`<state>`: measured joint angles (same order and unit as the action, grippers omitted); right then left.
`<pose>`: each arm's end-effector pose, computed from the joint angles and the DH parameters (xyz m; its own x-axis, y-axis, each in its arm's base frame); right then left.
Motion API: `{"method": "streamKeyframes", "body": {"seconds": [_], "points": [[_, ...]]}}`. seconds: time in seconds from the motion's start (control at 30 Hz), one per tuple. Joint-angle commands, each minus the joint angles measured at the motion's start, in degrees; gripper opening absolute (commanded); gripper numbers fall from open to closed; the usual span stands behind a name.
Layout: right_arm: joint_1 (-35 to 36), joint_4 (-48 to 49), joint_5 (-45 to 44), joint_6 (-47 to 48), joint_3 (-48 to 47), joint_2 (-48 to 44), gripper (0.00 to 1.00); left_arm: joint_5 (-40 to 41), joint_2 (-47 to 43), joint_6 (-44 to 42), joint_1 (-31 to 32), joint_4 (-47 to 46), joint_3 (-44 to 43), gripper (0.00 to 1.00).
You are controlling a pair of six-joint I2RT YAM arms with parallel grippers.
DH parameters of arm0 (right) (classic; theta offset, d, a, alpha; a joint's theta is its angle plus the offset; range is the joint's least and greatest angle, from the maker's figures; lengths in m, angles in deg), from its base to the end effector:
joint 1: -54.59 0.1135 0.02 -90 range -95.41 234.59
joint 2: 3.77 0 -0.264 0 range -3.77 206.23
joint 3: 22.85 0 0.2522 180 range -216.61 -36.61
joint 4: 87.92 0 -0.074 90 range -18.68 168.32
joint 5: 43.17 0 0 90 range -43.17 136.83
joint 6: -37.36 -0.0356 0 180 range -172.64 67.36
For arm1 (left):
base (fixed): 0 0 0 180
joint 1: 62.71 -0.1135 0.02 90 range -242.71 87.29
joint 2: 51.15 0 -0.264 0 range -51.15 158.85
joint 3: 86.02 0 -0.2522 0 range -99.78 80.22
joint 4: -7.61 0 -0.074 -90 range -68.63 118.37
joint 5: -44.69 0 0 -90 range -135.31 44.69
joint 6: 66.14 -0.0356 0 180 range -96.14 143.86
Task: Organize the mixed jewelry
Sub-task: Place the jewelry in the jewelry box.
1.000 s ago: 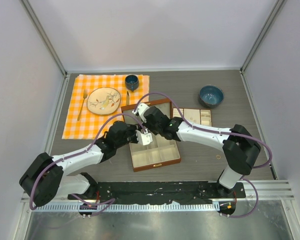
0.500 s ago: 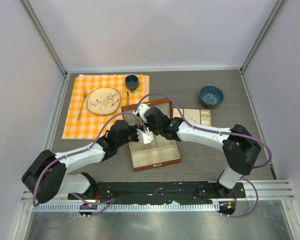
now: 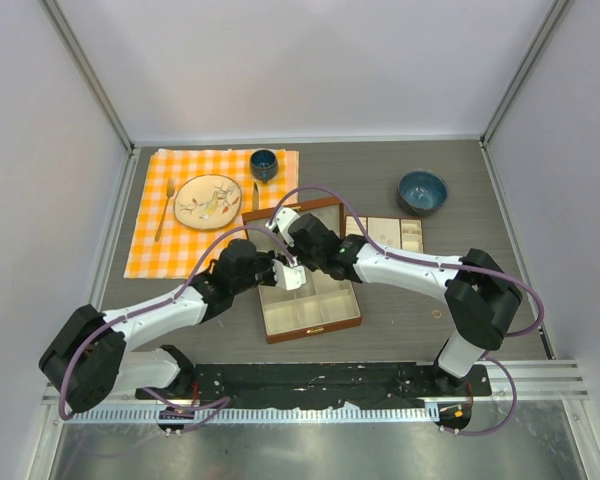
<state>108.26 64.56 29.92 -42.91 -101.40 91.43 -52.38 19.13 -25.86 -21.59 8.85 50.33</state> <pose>0.2234 0.2864 0.2289 -0.2975 -0.6775 -0.6727 -0.7076 0.6295 -0.3210 0.1877 -0.1697 0.1979 0.3327 0.7145 -0.6154 0.7436 0.2026 0.6372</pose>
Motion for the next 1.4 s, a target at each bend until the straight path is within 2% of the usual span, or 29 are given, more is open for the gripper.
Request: {"method": "streamKeyframes", "body": {"seconds": [0.0, 0.23, 0.33, 0.43, 0.73, 0.77, 0.83, 1.07, 1.37], "points": [[0.12, 0.84, 0.47, -0.33, -0.07, -2.56, 0.01, -3.39, -1.99, 1.55, 0.01, 4.51, -2.19, 0.0], [-0.32, 0.58, 0.56, -0.6, -0.68, -3.53, 0.04, -3.65, -1.29, 1.99, 0.01, 4.6, -2.28, 0.0], [-0.67, 0.31, 1.35, -0.86, -0.86, -4.23, 0.08, -3.48, -0.94, 2.08, 0.01, 3.99, -2.28, 0.0], [-0.93, -0.39, 3.01, -1.39, -1.38, -4.85, 0.17, -3.04, -0.5, 2.25, 0.01, 3.37, -2.28, 0.0], [-3.74, -1.71, 9.78, -3.84, -1.83, -6.6, 0.33, -3.56, -0.76, 3.31, 0.01, 2.84, -2.1, 0.0], [-4.1, -1.88, 10.66, -4.02, -1.83, -6.78, 0.38, -3.74, -0.93, 3.39, 0.01, 2.85, -2.19, 0.0], [-4.8, -2.06, 12.68, -4.55, -2.26, -6.78, 0.41, -4.0, -1.02, 3.57, 0.01, 3.02, -2.1, 0.0], [-4.8, -2.59, 16.03, -5.08, -3.93, -5.99, 0.45, -4.88, -1.81, 4.1, 0.01, 3.9, -2.28, 0.0], [-4.72, -2.94, 14.98, -5.52, -5.87, -4.76, 0.45, -6.11, -2.34, 4.71, 0.1, 4.52, -2.37, 0.0]]}}
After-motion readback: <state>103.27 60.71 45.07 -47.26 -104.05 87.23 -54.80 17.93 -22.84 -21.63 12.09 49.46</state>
